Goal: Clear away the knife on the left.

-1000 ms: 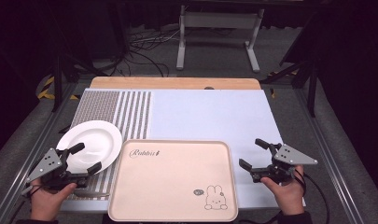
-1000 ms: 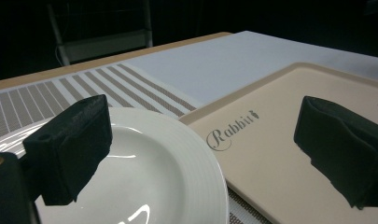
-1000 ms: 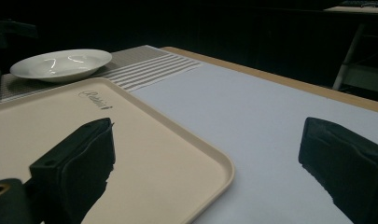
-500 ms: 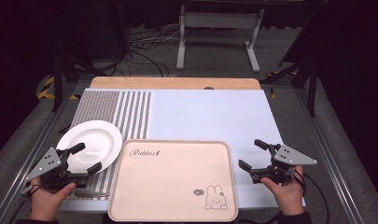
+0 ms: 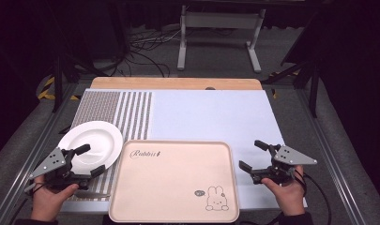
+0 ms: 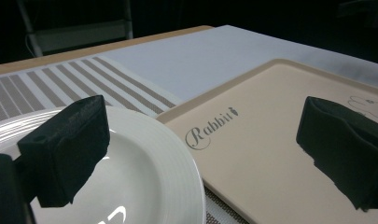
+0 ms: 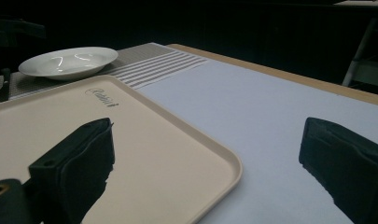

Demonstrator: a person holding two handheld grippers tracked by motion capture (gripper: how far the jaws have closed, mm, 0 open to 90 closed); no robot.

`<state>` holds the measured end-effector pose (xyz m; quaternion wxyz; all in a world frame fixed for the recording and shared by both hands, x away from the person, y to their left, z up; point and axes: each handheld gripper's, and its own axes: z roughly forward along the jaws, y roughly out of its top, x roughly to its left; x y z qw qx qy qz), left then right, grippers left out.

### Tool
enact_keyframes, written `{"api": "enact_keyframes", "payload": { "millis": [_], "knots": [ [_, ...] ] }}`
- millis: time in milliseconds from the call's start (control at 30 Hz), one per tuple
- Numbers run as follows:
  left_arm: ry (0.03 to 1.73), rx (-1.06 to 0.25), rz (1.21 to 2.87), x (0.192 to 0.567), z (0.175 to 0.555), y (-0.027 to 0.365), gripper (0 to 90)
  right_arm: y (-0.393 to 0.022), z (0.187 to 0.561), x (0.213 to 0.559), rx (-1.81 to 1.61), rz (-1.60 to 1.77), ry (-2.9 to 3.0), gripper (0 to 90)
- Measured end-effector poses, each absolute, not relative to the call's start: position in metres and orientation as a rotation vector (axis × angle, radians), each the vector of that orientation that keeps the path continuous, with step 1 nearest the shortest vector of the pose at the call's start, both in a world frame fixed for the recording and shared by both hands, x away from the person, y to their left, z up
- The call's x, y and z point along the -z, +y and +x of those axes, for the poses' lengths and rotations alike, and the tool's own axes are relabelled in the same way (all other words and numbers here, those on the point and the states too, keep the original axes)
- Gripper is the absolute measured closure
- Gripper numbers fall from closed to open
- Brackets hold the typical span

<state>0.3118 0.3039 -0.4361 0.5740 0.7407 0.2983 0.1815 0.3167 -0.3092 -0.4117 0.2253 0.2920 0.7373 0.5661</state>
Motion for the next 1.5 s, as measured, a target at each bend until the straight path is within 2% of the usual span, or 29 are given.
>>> {"api": "enact_keyframes", "payload": {
  "millis": [433, 833, 1167, 1333, 1433, 1500],
  "knots": [
    [0.601, -0.407, 1.956, 0.416, 0.319, 0.307, 6.8, -0.309, 0.319, 0.415, -1.593, 0.811, 2.054, 4.1],
    [0.545, -0.311, 2.161, 0.405, 0.314, 0.310, 9.1, -0.310, 0.321, 0.419, -1.590, 0.827, 2.071, 4.0],
    [0.500, -0.259, 2.319, 0.406, 0.310, 0.308, 8.9, -0.309, 0.321, 0.420, -1.566, 0.825, 2.095, 4.1],
    [0.481, -0.241, 2.379, 0.407, 0.308, 0.308, 10.5, -0.309, 0.322, 0.421, -1.566, 0.826, 2.100, 4.0],
    [0.439, -0.216, 2.433, 0.408, 0.307, 0.306, 15.1, -0.308, 0.322, 0.421, -1.565, 0.826, 2.102, 4.0],
    [0.421, -0.219, 2.490, 0.408, 0.307, 0.304, 13.6, -0.308, 0.322, 0.421, -1.570, 0.825, 2.102, 4.1]
  ]
}}
